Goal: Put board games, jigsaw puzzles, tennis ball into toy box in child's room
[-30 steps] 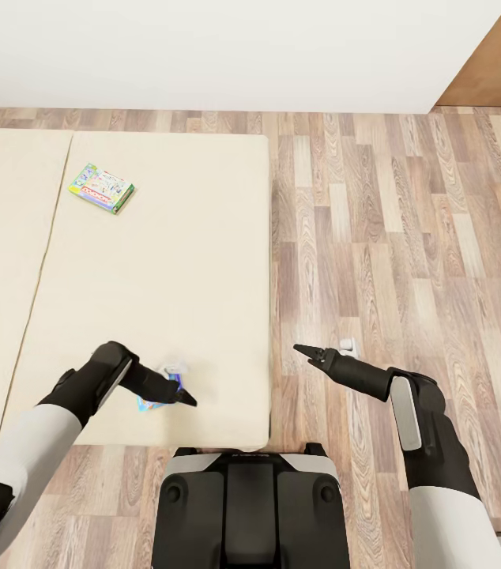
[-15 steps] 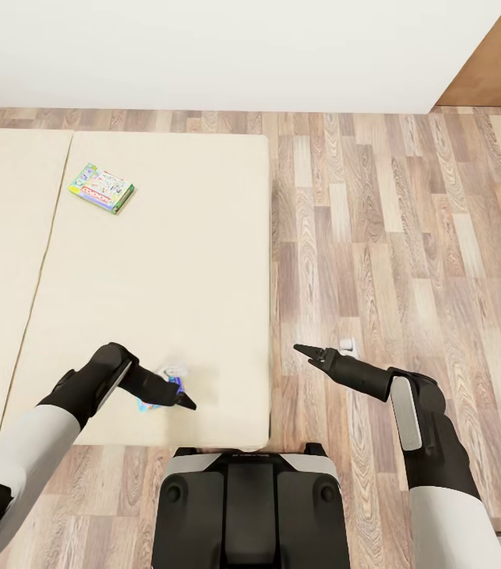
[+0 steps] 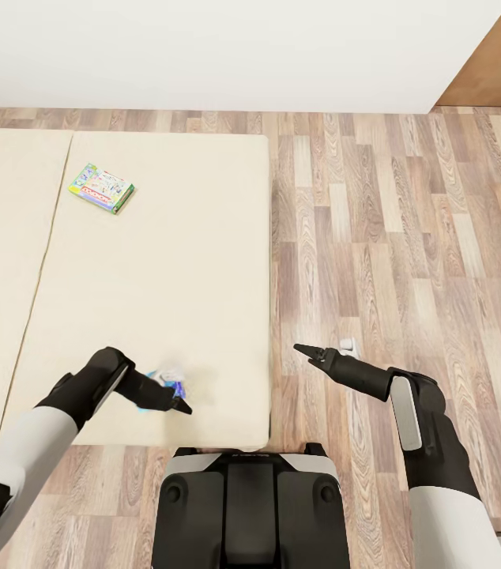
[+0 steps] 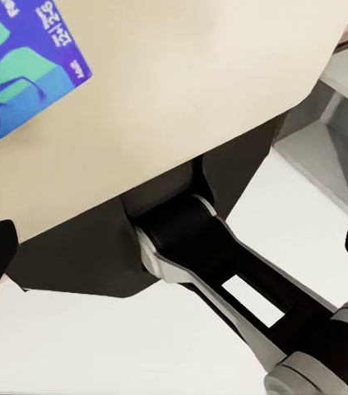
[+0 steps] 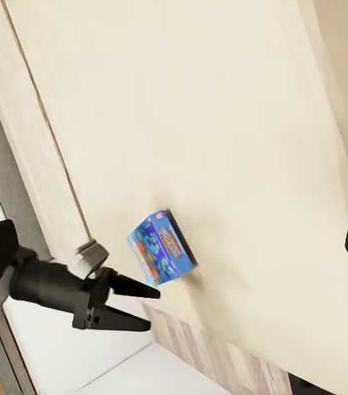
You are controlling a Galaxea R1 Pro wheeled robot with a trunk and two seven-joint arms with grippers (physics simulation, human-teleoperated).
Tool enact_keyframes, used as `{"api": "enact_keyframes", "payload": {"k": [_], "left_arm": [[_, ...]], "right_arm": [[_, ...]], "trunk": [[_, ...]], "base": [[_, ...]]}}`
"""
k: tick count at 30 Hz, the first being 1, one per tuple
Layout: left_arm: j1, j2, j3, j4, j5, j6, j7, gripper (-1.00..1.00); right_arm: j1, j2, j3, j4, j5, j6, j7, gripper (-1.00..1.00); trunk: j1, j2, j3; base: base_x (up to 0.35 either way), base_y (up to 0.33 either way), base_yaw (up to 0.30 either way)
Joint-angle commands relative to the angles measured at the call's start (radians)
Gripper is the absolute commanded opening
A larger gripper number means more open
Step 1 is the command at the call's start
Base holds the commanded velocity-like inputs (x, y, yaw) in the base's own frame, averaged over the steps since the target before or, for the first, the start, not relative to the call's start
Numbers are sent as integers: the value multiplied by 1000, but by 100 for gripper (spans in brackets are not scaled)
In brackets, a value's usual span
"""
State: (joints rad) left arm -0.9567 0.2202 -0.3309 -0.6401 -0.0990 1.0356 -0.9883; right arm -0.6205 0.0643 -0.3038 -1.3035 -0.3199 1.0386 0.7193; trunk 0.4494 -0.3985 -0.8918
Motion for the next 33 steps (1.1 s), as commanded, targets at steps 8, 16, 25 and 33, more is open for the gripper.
{"api": "enact_keyframes", "payload": {"k": [8, 16, 25, 33], "left_arm": [[0, 10, -1, 34, -12, -3, -2, 100], [0, 9, -9, 42, -15, -13, 2, 100], [0, 7, -12, 45, -62, -25, 8, 100], [0, 9, -12, 45, -79, -28, 10, 100]], "right_arm": [[-1, 1, -3, 0, 6, 5, 8, 100], [-1, 1, -3, 0, 6, 5, 8, 100], [-1, 2, -3, 0, 3, 5, 6, 100], [-1, 2, -4, 0, 6, 5, 6, 100]], "trunk": [[1, -2, -1], [1, -2, -1], [1, -2, -1], [1, -2, -1]], "base": [[0, 0, 0], [0, 0, 0], [0, 0, 0], [0, 0, 0]]}}
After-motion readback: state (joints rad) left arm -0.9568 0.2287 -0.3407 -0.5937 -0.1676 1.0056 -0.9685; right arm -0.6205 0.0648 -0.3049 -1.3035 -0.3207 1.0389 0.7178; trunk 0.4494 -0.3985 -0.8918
